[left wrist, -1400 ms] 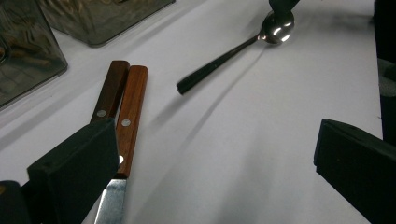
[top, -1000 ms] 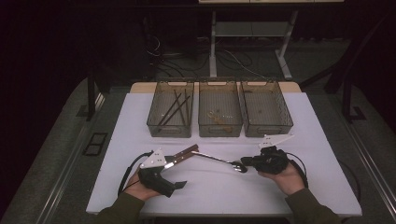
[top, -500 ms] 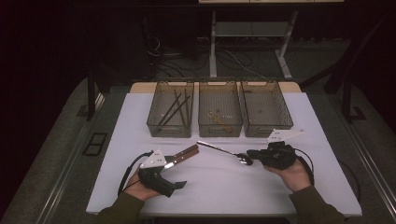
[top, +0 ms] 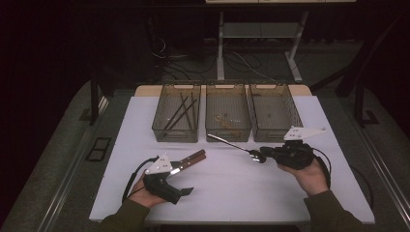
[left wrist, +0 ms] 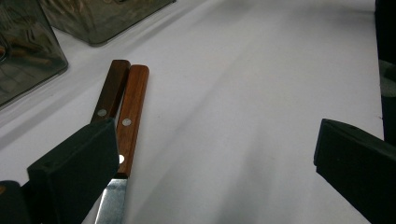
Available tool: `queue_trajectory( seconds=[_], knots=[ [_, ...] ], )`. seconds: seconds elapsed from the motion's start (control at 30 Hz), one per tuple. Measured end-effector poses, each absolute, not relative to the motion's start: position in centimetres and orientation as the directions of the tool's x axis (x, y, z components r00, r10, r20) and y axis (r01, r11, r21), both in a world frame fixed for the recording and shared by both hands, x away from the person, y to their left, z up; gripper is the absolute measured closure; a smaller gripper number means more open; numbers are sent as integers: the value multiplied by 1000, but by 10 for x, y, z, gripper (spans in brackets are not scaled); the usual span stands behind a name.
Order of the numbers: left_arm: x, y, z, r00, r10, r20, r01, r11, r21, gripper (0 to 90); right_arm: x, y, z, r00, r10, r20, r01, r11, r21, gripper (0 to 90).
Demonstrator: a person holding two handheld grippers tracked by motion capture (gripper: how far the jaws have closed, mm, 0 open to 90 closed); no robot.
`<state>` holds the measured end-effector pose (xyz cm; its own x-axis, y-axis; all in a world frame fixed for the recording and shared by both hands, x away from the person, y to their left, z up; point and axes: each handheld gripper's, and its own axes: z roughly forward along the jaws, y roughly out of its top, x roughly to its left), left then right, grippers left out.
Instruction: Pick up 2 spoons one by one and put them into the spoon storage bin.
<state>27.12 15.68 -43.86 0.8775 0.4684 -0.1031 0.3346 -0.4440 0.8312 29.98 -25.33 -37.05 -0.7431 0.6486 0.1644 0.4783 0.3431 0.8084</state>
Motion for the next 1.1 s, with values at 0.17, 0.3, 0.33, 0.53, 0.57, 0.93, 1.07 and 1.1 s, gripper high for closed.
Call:
queue_trajectory(
  seconds=[0.17, 0.3, 0.33, 0.53, 0.57, 0.93, 1.07, 1.1],
  knots=[
    [271, 157, -439, 877, 470, -104, 336, -444, 831, 0, 305, -256, -364, -729, 665, 163, 474, 319, 820, 900],
    [272, 157, -439, 878, 468, -101, 333, -445, 831, 0, 310, -259, -357, -719, 678, 151, 465, 309, 829, 900],
    [272, 157, -439, 878, 468, -102, 333, -444, 831, 0, 312, -260, -355, -716, 682, 152, 465, 302, 832, 900],
    [272, 157, -439, 878, 468, -102, 334, -444, 832, 0, 325, -262, -343, -681, 720, 133, 464, 283, 840, 900],
    [272, 157, -439, 878, 468, -102, 334, -444, 832, 0, 328, -262, -341, -677, 724, 133, 465, 281, 840, 900],
    [271, 157, -439, 877, 468, -107, 336, -441, 832, 0, 366, -251, -332, -595, 798, 99, 485, 258, 836, 900],
    [271, 157, -438, 878, 466, -107, 335, -441, 832, 0, 382, -244, -333, -570, 816, 98, 502, 252, 827, 900],
    [271, 157, -439, 878, 467, -107, 336, -441, 833, 0, 386, -242, -334, -564, 820, 99, 506, 249, 826, 900]
  ],
)
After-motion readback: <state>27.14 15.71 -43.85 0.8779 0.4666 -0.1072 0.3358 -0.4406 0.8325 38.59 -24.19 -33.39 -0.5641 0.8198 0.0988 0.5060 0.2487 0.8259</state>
